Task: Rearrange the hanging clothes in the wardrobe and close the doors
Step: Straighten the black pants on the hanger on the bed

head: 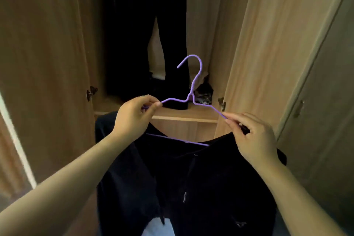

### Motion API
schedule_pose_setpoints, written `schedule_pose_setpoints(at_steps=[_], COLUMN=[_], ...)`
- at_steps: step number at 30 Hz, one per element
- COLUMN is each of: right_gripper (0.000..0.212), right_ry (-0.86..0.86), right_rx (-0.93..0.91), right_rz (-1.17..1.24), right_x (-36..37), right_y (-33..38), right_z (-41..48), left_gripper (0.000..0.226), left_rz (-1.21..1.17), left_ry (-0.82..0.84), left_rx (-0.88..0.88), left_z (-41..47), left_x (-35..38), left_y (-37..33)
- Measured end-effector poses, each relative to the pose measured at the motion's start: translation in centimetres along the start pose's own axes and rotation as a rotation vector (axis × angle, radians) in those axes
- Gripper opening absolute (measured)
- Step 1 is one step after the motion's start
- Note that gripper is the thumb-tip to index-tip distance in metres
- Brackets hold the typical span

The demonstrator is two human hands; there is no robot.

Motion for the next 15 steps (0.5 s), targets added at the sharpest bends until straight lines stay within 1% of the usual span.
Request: schedule_pose_setpoints(at_steps=[2,4,6,10,12,15], right_gripper=[0.017,0.017,0.017,0.017,0.017,0.018], right_ry=[-0.020,-0.041,-0.049,-0.093,-0.103,-0.125], right_rx=[-0.019,-0.029,-0.016,-0.032,-0.057,-0.046], right_rz=[-0.056,-0.109,-0.156,-0.277,-0.335,-0.401], right_x=[1.4,2.5,3.4,4.5,4.7,4.5], right_y=[-2.5,-4.8,-7.2,-11.3,-12.8,-15.6], right_z=[3.1,6.2,9.3,14.8,17.2,20.7], left_gripper=[0.024,0.028,0.025,0.011,0.012,0.015], left_rz=[-0.049,-0.090,-0.124,-0.121,-0.143,-0.225], left_ry=[-0.005,-0.008,-0.006,0.008,0.007,0.032], left_rx=[0.043,0.093,0.135,0.206,0.236,0.264], left_z=[4.6,9.2,13.9,22.8,26.5,31.7], left_x=[1.4,2.8,4.2,7.5,8.7,10.5], left_y=[0.1,-0.1,-0.4,-1.0,-2.1,-4.1])
Point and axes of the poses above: each hand's wrist, its own z-axis towards the middle knuckle, its own x-axis out of the palm, y = z × x, the point moved 10 cm from there along z, towards the middle knuckle, and after that the axes turned 15 degrees about -x, right-handed, at the moved point
